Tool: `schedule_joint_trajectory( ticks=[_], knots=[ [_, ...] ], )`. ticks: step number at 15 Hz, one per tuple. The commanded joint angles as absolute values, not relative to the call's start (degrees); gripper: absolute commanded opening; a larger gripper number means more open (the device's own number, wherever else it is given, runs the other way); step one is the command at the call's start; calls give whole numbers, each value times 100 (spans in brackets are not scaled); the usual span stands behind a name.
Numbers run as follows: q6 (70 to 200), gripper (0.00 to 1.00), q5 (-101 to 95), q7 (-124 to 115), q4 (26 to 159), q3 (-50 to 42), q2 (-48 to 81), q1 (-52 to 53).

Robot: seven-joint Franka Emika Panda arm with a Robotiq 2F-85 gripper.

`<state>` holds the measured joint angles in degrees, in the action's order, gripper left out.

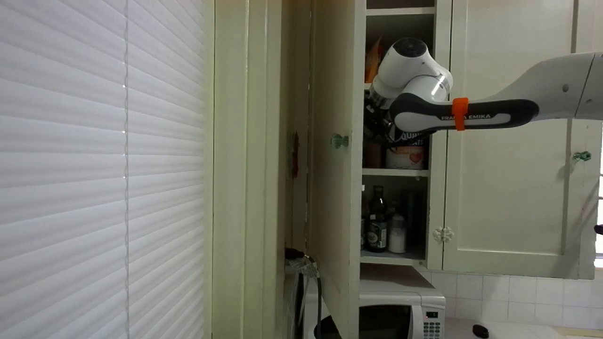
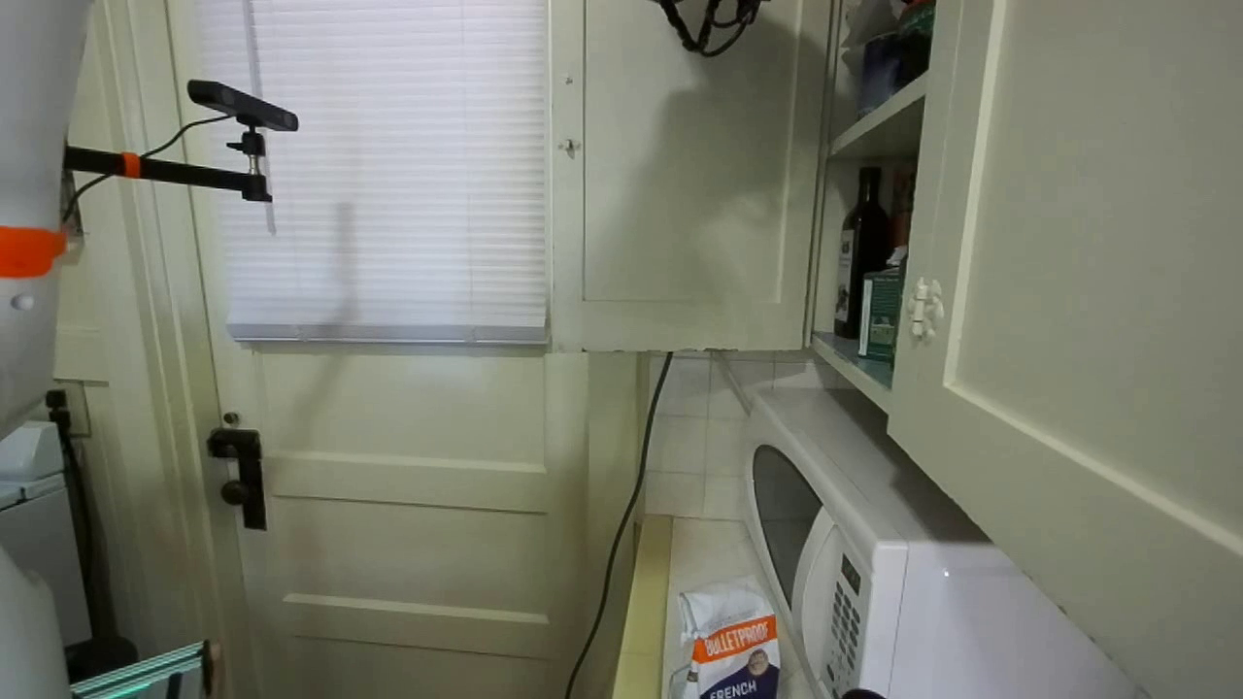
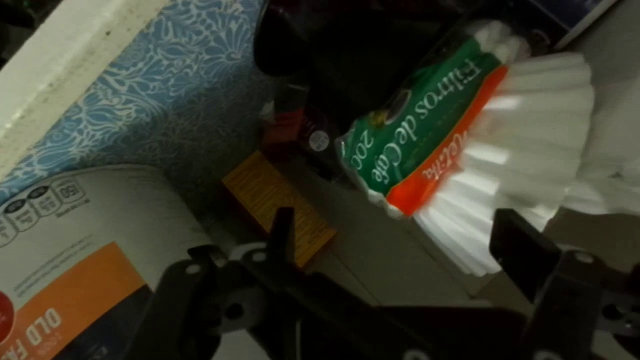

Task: Remove the cupcake liners from the top cabinet

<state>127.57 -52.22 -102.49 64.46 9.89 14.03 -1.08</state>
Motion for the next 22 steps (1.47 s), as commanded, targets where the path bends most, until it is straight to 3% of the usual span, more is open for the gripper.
schedule_joint_trajectory(
  ticks=[1,14,15,20,22],
  knots=[
    [12918,100,-5253,-10432,5606,1013,1941,8],
    [12760,98,-5129,-10336,4618,993,2679,89],
    [12712,82,-5090,-10312,4594,1011,2697,89],
    [12194,49,-4956,-10190,4625,1114,2556,130],
    [12078,51,-4930,-10173,4687,1174,2444,128]
  ],
)
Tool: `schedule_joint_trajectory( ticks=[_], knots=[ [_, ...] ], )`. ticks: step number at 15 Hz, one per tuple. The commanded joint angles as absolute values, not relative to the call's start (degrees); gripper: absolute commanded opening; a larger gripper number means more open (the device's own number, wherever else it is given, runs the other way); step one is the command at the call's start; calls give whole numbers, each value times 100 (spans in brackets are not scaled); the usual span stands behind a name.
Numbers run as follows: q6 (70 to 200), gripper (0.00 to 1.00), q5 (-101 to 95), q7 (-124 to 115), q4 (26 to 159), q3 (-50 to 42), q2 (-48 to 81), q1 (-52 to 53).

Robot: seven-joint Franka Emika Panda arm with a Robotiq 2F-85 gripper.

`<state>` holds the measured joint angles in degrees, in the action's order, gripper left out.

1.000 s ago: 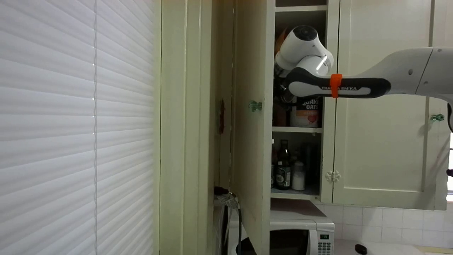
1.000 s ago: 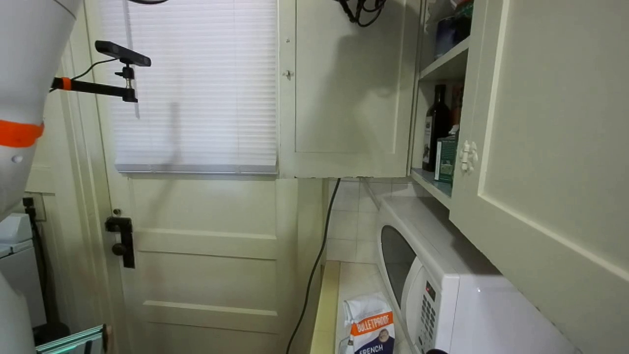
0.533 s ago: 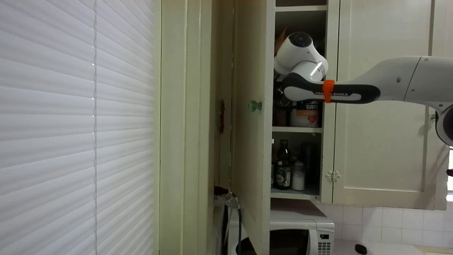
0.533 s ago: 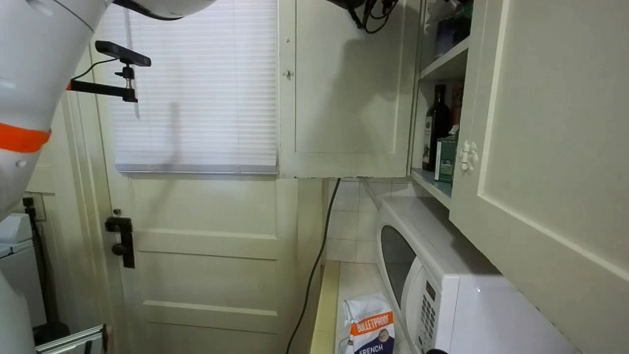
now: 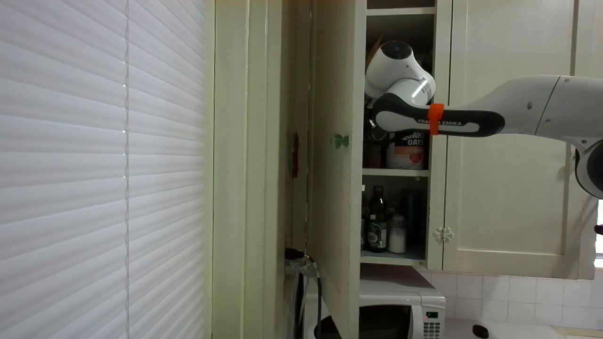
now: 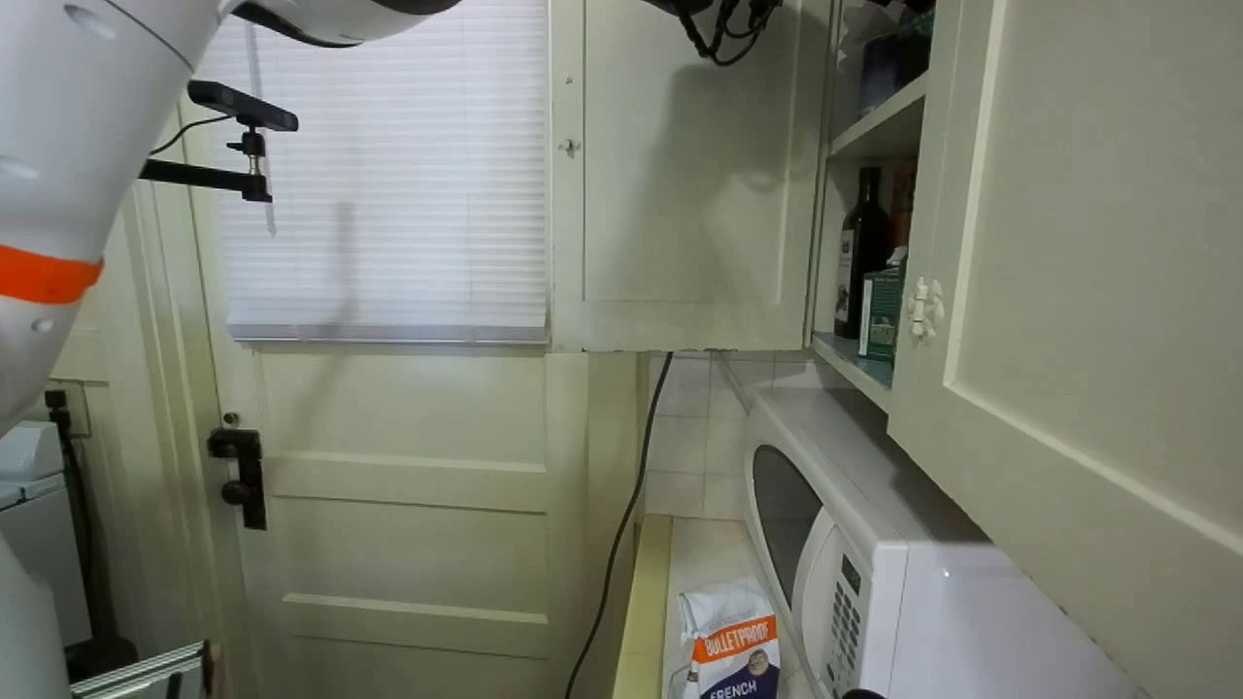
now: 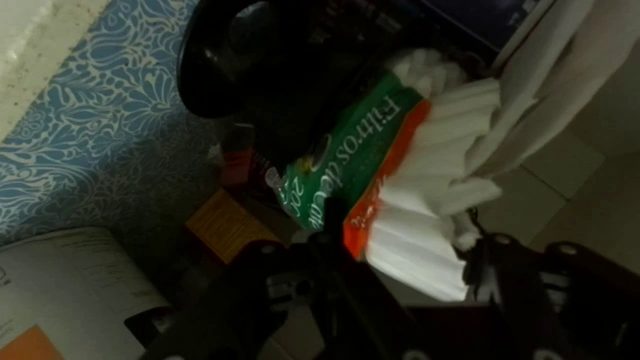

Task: Remove the cupcake liners from the top cabinet

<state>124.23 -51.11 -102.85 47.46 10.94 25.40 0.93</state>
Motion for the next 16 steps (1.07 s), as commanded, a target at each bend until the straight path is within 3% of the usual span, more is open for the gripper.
schedule_joint_trajectory(
  ticks=[1,4,6,8,10,11,12,14,16],
  knots=[
    [12038,60,-4934,-10159,4728,1195,2387,124],
    [11945,62,-4910,-10149,4770,1250,2277,93],
    [11921,56,-4930,-10156,4788,1251,2224,83],
    [11916,37,-4940,-10151,4810,1242,2203,70],
    [11905,41,-4932,-10148,4832,1238,2210,51],
    [11898,36,-4921,-10145,4841,1241,2220,39],
    [11883,39,-4906,-10138,4849,1248,2223,28],
    [11860,36,-4914,-10133,4854,1248,2225,24],
    [11859,26,-4916,-10129,4866,1252,2220,22]
  ],
)
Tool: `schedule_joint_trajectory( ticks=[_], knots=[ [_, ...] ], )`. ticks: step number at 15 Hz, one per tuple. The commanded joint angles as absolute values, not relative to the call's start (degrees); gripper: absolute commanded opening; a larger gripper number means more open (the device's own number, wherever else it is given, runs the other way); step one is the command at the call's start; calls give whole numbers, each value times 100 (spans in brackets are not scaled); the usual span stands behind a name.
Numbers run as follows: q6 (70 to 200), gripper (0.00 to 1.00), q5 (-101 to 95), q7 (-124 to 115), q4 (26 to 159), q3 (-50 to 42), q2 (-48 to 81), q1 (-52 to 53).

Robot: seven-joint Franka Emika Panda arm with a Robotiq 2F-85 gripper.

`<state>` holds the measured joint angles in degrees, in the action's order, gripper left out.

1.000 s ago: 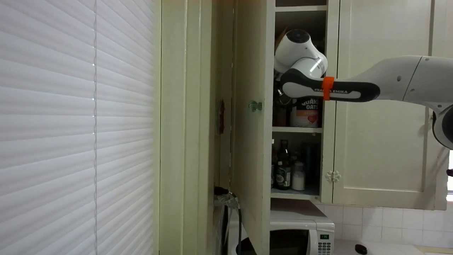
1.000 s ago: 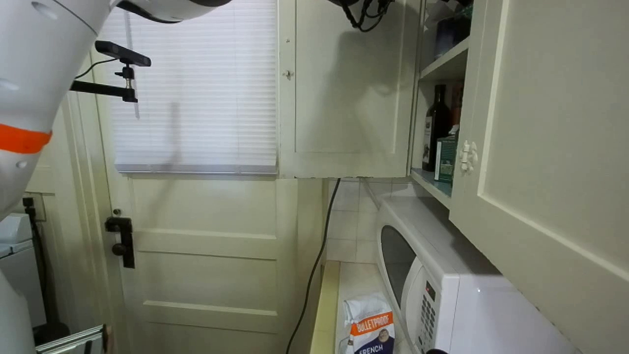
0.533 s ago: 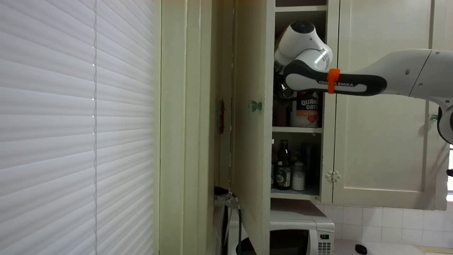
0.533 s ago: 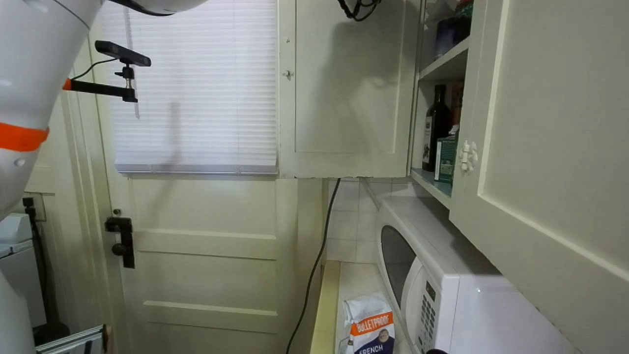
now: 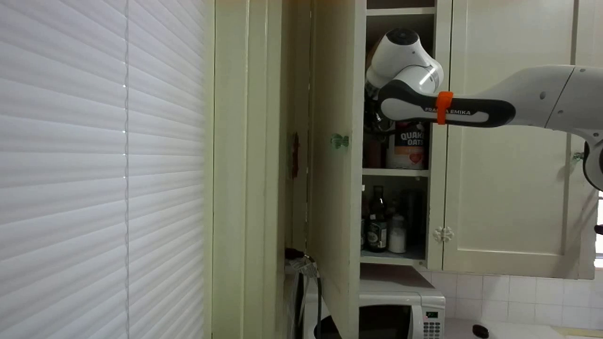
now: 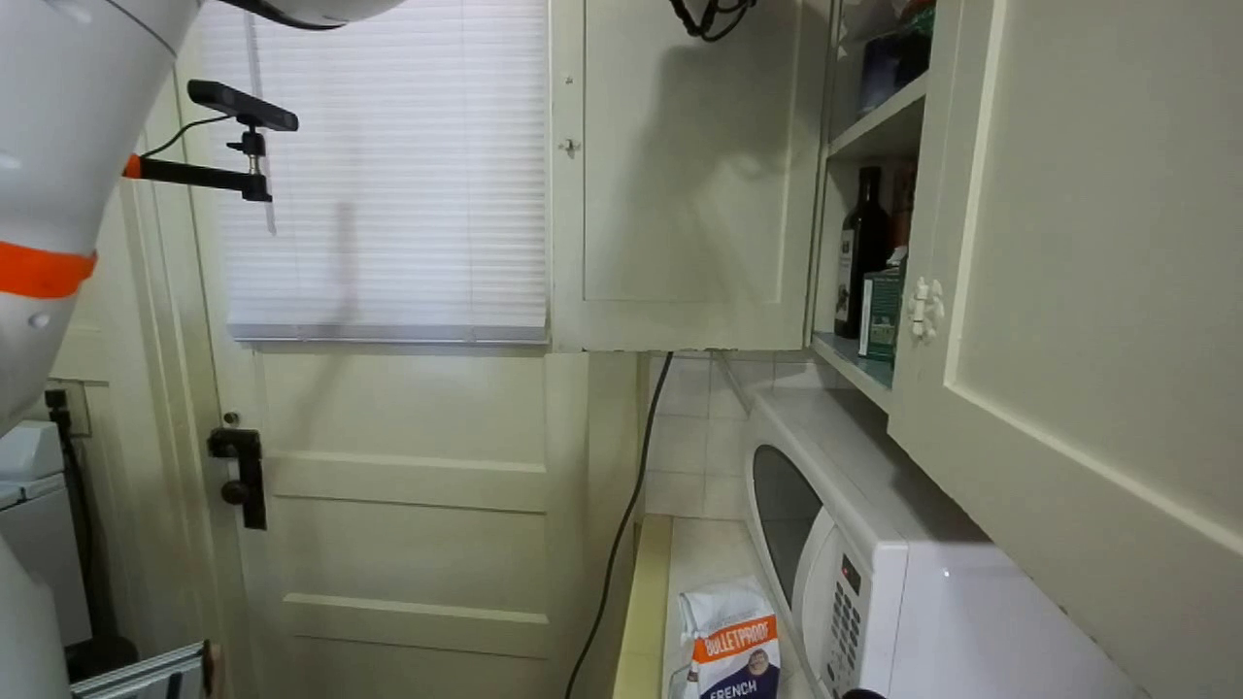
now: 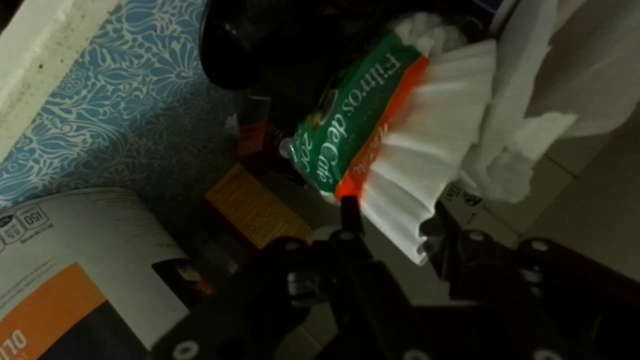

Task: Remove the cupcake liners from the top cabinet

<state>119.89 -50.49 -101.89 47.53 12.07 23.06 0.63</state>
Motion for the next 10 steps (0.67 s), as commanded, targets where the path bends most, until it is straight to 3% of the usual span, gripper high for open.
schedule_joint_trajectory(
  ticks=[1,3,5,10],
  knots=[
    [11866,14,-4917,-10130,4876,1253,2213,22],
    [11874,10,-4912,-10133,4877,1257,2196,21],
    [11886,0,-4926,-10140,4871,1255,2174,27],
    [11933,0,-4711,-10088,4898,1342,2028,-18]
  ],
)
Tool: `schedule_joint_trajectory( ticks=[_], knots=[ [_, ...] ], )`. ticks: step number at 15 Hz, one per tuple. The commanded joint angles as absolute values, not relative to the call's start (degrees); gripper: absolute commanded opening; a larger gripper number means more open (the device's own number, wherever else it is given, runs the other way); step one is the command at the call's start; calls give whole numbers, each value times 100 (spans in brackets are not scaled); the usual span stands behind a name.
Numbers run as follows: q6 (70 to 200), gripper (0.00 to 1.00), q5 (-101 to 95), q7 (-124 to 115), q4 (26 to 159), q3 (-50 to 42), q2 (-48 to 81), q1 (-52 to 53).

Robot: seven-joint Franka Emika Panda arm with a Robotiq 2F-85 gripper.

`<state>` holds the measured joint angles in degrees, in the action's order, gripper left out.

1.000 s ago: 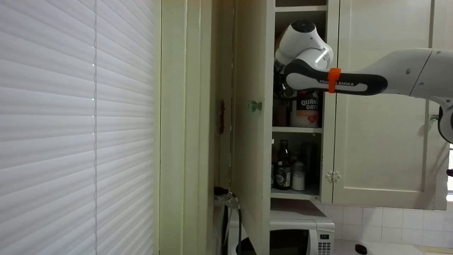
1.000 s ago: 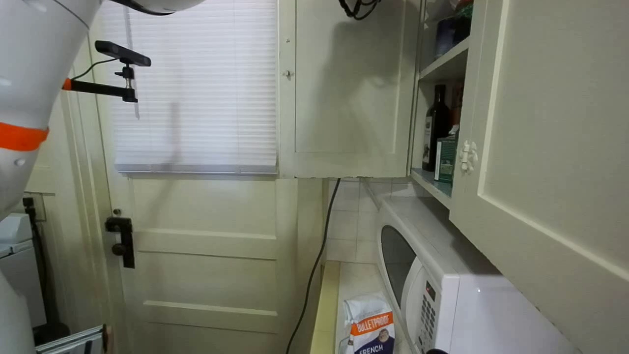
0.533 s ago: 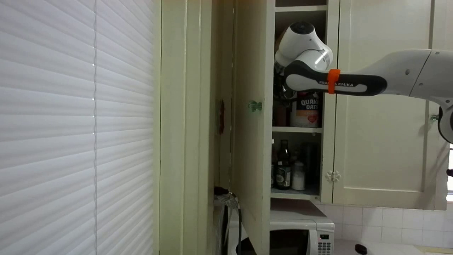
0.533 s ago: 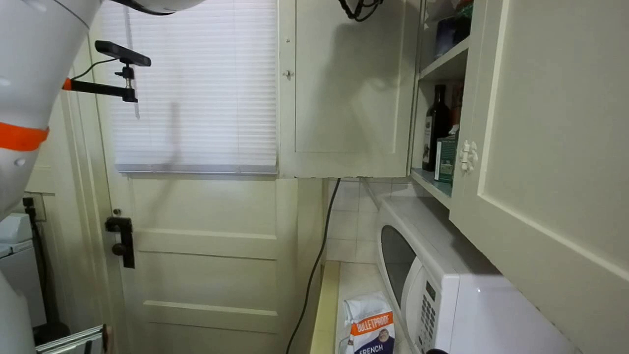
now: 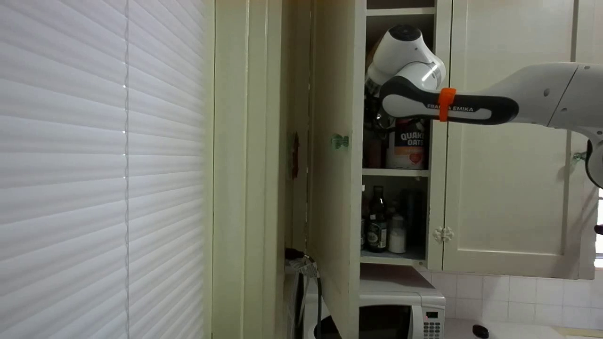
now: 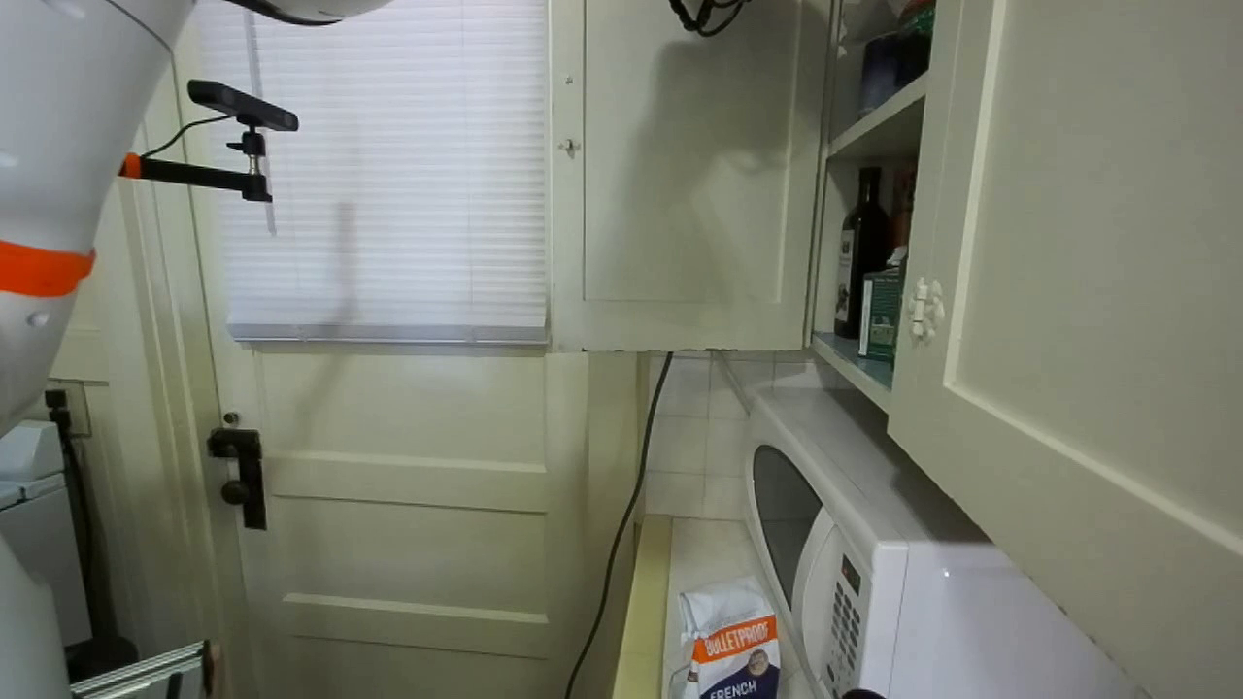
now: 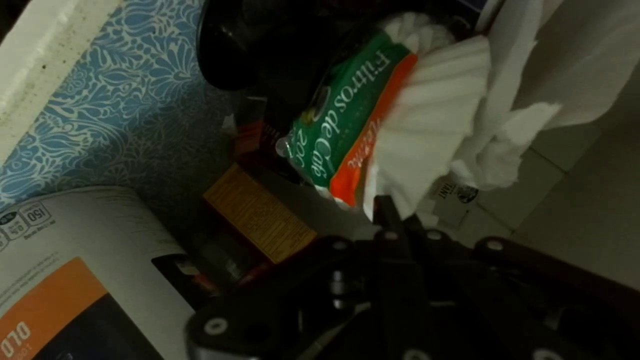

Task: Remove the cupcake liners from the top cabinet

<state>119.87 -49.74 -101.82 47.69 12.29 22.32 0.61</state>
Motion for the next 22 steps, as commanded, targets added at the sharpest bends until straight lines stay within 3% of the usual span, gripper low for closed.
schedule_joint_trajectory(
  ticks=[1,10,14,22],
  knots=[
    [11778,0,-4683,-10083,4904,1338,1956,9],
    [11611,0,-3104,-9622,5402,1557,1026,-461],
    [11885,0,-1438,-8920,5825,1679,587,-908],
    [11757,0,1126,-6350,7692,1319,-714,-1488]
  ],
)
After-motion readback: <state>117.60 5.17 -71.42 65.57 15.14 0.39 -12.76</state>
